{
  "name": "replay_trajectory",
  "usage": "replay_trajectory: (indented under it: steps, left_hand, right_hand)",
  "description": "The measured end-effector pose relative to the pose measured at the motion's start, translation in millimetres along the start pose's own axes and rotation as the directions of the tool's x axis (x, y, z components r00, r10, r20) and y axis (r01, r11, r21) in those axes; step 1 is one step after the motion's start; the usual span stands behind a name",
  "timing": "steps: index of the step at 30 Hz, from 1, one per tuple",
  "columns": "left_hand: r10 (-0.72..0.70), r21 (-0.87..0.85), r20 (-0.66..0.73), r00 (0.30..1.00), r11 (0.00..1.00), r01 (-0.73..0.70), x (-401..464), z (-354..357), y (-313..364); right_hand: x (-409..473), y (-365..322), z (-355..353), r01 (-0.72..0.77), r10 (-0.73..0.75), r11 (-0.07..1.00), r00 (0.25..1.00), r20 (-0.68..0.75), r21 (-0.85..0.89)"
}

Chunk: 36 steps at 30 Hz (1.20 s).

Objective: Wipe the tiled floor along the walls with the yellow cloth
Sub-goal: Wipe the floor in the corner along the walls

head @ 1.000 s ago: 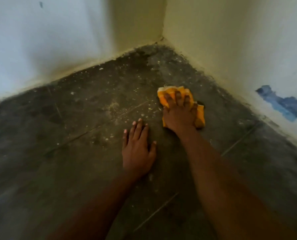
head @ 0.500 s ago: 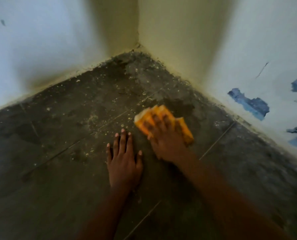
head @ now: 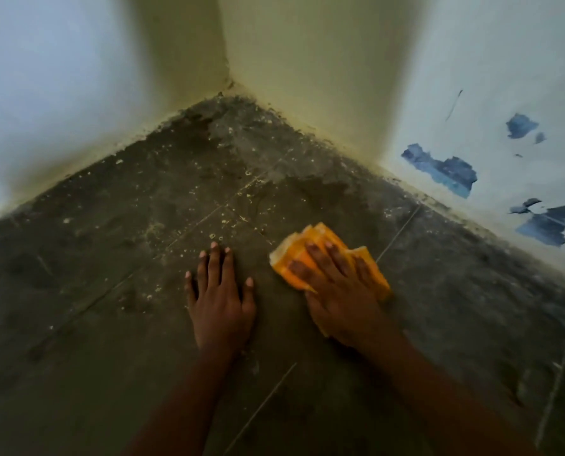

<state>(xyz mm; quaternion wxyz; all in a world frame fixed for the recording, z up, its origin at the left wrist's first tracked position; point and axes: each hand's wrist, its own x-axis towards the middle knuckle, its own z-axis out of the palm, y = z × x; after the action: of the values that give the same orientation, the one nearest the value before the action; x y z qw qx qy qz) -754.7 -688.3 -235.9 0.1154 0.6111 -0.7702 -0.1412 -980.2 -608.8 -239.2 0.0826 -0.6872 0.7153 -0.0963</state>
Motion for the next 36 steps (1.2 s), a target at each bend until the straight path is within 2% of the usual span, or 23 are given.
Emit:
replay_trajectory:
  steps: [1, 3, 5, 6, 7, 9, 11, 12, 15, 17, 19, 20, 22, 24, 26, 28, 30, 32, 34, 36]
  left_hand:
    - [0.012, -0.003, -0.004, 1.000, 1.000, -0.012, 1.6, -1.0, -0.9]
    - [0.031, -0.008, -0.011, 0.999, 0.999, -0.031, -0.1, 3.8, -0.4]
    - [0.065, -0.017, -0.011, 0.998, 0.998, -0.065, 0.3, 3.9, 0.5]
    - [0.100, -0.025, -0.007, 0.995, 0.995, -0.101, -0.7, 3.9, 0.9]
    - [0.139, -0.034, -0.003, 0.990, 0.990, -0.139, -2.1, 0.8, 1.9]
    - [0.194, -0.076, 0.015, 0.981, 0.978, -0.193, -8.6, -3.6, 6.6]
    - [0.199, -0.095, 0.050, 0.979, 0.977, -0.193, -18.7, 0.6, 21.6]
    - [0.179, -0.093, 0.063, 0.982, 0.981, -0.173, -22.3, 6.2, 32.9]
    - [0.148, -0.002, 0.069, 0.987, 0.989, -0.148, -32.0, 21.3, 54.7]
    - [0.156, 0.037, 0.076, 0.985, 0.986, -0.159, -29.2, 26.4, 56.6]
    - [0.156, 0.049, 0.092, 0.983, 0.986, -0.161, -28.1, 23.4, 54.3]
    - [0.153, 0.051, 0.091, 0.984, 0.986, -0.157, -28.0, 23.2, 53.8]
    - [0.146, 0.049, 0.085, 0.986, 0.987, -0.151, -27.8, 21.5, 57.3]
    - [0.143, 0.049, 0.087, 0.986, 0.988, -0.148, -27.6, 19.2, 59.2]
    - [0.152, 0.053, 0.094, 0.984, 0.986, -0.157, -28.3, 18.3, 57.6]
    - [0.162, 0.049, 0.085, 0.983, 0.985, -0.166, -28.6, 20.2, 55.3]
    - [0.170, 0.054, 0.074, 0.983, 0.983, -0.175, -30.4, 24.2, 54.7]
    - [0.172, 0.057, 0.075, 0.982, 0.983, -0.176, -29.0, 26.6, 53.7]
    - [0.170, 0.045, 0.083, 0.982, 0.984, -0.174, -28.3, 24.5, 54.3]
    - [0.170, 0.039, 0.080, 0.982, 0.984, -0.174, -28.6, 22.3, 55.0]
  right_hand:
    - [-8.8, 20.9, -3.1, -0.029, 0.029, 1.000, 1.000, -0.001, -0.011]
    - [-3.5, 58.7, -10.0, -0.222, 0.220, 0.974, 0.974, -0.045, -0.036]
    - [32.1, 68.2, -22.5, -0.470, 0.472, 0.881, 0.882, -0.019, 0.052]
    - [43.1, 60.9, -23.7, -0.521, 0.522, 0.850, 0.853, 0.015, 0.074]
    - [45.6, 48.7, -25.8, -0.499, 0.496, 0.864, 0.867, 0.048, 0.069]
    - [18.2, 23.2, -19.5, -0.269, 0.265, 0.961, 0.962, 0.069, 0.064]
    - [-43.3, 9.1, -5.4, -0.096, 0.096, 0.995, 0.995, 0.003, 0.024]
    - [-73.2, 10.1, -1.7, -0.090, 0.090, 0.996, 0.995, -0.037, 0.002]
    - [-103.8, 40.0, -3.3, -0.277, 0.271, 0.960, 0.956, -0.111, -0.037]
    - [-78.7, 57.1, -15.8, -0.476, 0.469, 0.880, 0.872, -0.142, -0.013]
    - [-47.9, 57.3, -26.3, -0.607, 0.614, 0.788, 0.788, -0.052, 0.106]
    - [-39.1, 53.2, -25.2, -0.612, 0.621, 0.777, 0.783, -0.022, 0.145]
    - [-42.0, 40.4, -16.1, -0.508, 0.520, 0.850, 0.851, -0.074, 0.139]
    - [-76.5, 25.6, -6.0, -0.344, 0.348, 0.938, 0.930, -0.117, 0.051]
    - [-132.4, 16.3, -0.1, -0.244, 0.241, 0.969, 0.968, -0.071, -0.039]
    - [-177.7, 32.8, -2.4, -0.268, 0.263, 0.954, 0.963, -0.053, -0.134]
    - [-186.6, 68.6, -11.7, -0.411, 0.404, 0.895, 0.912, -0.074, -0.173]
    - [-166.9, 93.0, -20.4, -0.587, 0.585, 0.804, 0.809, -0.057, -0.092]
    - [-149.0, 90.4, -24.4, -0.654, 0.654, 0.756, 0.756, 0.005, 0.007]
    - [-153.7, 66.0, -17.8, -0.574, 0.575, 0.818, 0.818, 0.031, -0.029]
